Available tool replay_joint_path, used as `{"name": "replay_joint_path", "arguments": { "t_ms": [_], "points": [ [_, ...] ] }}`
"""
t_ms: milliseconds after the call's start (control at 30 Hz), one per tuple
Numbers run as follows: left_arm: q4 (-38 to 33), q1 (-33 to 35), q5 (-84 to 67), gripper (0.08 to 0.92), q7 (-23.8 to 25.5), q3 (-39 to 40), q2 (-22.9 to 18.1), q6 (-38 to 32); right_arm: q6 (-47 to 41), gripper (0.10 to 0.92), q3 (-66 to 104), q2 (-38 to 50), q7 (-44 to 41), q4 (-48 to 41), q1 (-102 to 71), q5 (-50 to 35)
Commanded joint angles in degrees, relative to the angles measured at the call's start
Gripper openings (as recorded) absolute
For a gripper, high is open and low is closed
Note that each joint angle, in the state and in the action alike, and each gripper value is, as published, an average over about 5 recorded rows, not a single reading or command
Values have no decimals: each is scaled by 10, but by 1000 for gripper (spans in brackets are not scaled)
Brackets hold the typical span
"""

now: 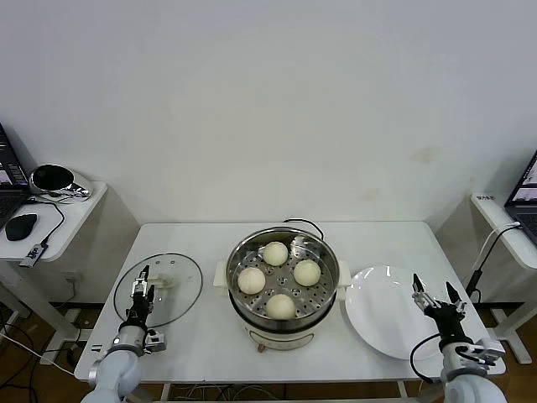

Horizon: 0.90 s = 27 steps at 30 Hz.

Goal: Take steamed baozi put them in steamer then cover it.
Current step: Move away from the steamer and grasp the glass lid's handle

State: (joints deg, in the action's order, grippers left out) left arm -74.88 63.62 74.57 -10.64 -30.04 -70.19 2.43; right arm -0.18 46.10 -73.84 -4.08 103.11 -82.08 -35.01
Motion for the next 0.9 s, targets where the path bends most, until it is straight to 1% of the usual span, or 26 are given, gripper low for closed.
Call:
{"name": "replay_joint_path", "arguments": {
  "t_ms": [33, 300, 500, 667, 900],
  "points": [
    [16, -21, 2, 823, 0, -1, -8, 5, 2, 823, 1, -2, 0, -1, -1, 1],
    [22, -35, 1, 823, 3, -1, -11, 10, 5, 823, 1, -4, 0, -6, -3, 3],
    [59, -59, 1, 823, -9, 0, -17, 9, 5, 823, 1, -7, -1, -7, -2, 5],
    [98, -92, -1, 823, -28, -5, -19, 7, 5, 823, 1, -8, -1, -6, -4, 7],
    [128, -115, -10, 823, -45, -3, -19, 1, 9, 823, 4, -9, -2, -8, -13, 8]
  ]
}}
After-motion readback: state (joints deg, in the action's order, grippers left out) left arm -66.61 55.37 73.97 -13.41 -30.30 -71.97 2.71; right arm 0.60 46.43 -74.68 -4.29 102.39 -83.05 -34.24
